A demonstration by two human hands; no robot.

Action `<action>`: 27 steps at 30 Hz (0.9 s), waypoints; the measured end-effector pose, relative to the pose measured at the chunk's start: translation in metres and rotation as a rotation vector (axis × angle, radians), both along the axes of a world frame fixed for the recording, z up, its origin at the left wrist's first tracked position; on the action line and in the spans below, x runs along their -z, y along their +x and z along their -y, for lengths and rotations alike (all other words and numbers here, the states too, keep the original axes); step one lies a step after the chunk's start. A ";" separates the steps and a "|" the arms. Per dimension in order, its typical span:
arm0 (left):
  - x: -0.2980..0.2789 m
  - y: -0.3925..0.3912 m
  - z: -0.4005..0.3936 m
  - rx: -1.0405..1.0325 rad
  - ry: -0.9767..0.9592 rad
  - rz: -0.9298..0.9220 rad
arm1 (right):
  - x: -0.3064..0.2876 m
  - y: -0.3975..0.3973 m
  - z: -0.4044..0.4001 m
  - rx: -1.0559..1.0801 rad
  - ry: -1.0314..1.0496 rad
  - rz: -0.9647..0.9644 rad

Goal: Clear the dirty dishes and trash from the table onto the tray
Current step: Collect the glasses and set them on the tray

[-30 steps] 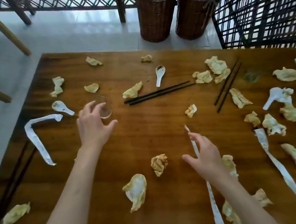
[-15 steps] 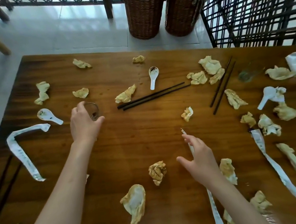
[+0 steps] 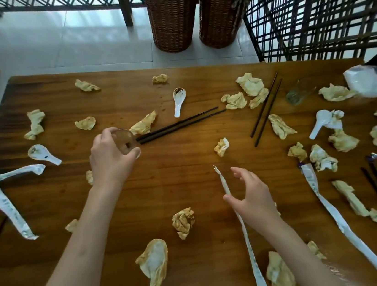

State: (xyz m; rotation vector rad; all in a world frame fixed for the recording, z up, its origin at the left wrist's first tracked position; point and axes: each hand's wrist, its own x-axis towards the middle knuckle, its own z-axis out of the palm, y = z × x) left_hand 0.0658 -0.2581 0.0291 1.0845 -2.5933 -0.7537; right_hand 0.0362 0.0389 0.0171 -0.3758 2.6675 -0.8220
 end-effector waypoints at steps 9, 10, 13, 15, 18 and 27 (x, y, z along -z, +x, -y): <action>-0.017 -0.041 -0.144 0.222 0.110 -0.040 | -0.009 -0.042 -0.070 0.067 0.031 -0.012; -0.017 -0.045 -0.158 0.229 0.118 -0.037 | -0.010 -0.048 -0.080 0.066 0.034 -0.012; -0.017 -0.056 -0.193 0.248 0.128 -0.038 | -0.010 -0.063 -0.106 0.046 0.030 -0.016; -0.017 -0.063 -0.214 0.247 0.121 -0.049 | -0.009 -0.074 -0.123 0.035 0.035 -0.011; -0.017 -0.074 -0.243 0.242 0.119 -0.047 | -0.007 -0.094 -0.146 0.020 0.041 -0.023; -0.003 -0.131 -0.292 0.155 0.062 -0.045 | 0.000 -0.206 -0.177 -0.056 0.005 -0.135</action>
